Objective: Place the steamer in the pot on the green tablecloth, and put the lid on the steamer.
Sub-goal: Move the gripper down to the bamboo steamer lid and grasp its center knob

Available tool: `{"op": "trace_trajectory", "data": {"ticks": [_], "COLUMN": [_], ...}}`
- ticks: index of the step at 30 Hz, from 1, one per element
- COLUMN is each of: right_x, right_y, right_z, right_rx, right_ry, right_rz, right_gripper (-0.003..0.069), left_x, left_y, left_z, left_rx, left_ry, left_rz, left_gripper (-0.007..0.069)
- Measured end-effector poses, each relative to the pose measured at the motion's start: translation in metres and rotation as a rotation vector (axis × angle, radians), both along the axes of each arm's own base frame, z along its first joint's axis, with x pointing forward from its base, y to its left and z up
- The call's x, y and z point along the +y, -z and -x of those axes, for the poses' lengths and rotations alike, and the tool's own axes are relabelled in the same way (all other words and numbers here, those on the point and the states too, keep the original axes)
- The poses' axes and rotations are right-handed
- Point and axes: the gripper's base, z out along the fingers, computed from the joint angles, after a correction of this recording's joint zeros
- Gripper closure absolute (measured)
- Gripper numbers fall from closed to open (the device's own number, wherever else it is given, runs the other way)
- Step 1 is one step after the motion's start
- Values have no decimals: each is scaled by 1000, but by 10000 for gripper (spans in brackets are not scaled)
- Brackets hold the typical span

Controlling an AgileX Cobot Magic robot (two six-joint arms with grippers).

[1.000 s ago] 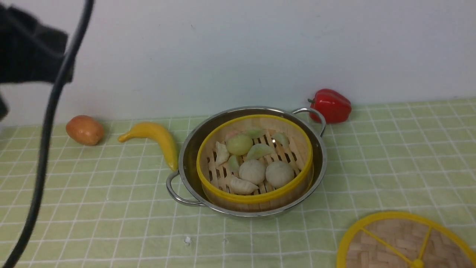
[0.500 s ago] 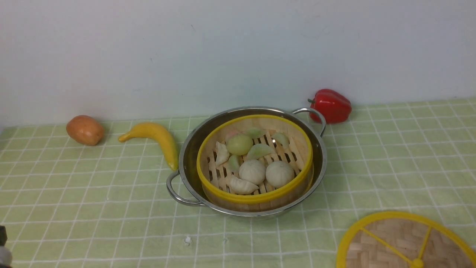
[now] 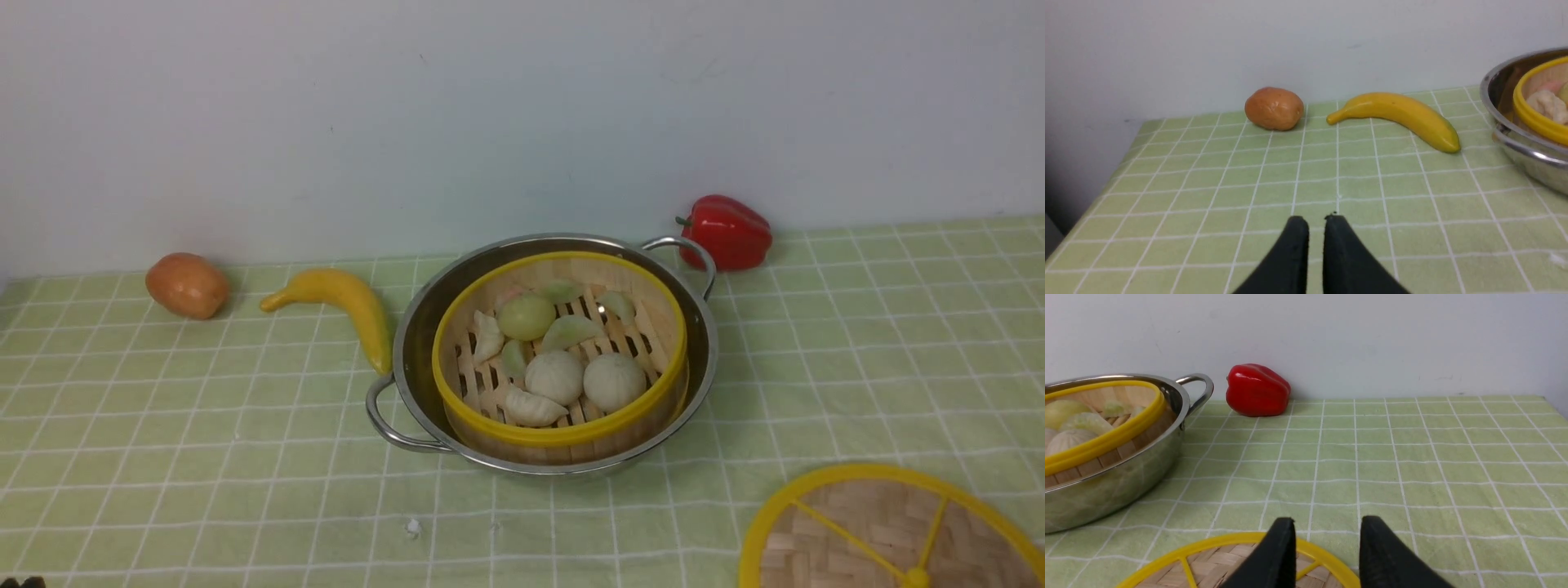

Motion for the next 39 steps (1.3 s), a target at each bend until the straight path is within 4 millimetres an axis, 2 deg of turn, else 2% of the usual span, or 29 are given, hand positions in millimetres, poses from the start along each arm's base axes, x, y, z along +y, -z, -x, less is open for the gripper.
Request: {"op": "trace_trajectory", "data": {"ticks": [35, 39], "right_x": [0, 1], "right_y": [0, -4], "right_z": [0, 0], "right_rx": [-1, -35], "right_ry": [0, 1], "right_rz": [0, -79], "right_gripper": [417, 417], "left_x": [0, 0], "left_y": [3, 3], "left_z": [1, 1], "left_rx": [25, 25], "left_ry": [-3, -3], "left_rz": [6, 6], "left_gripper": [513, 508]}}
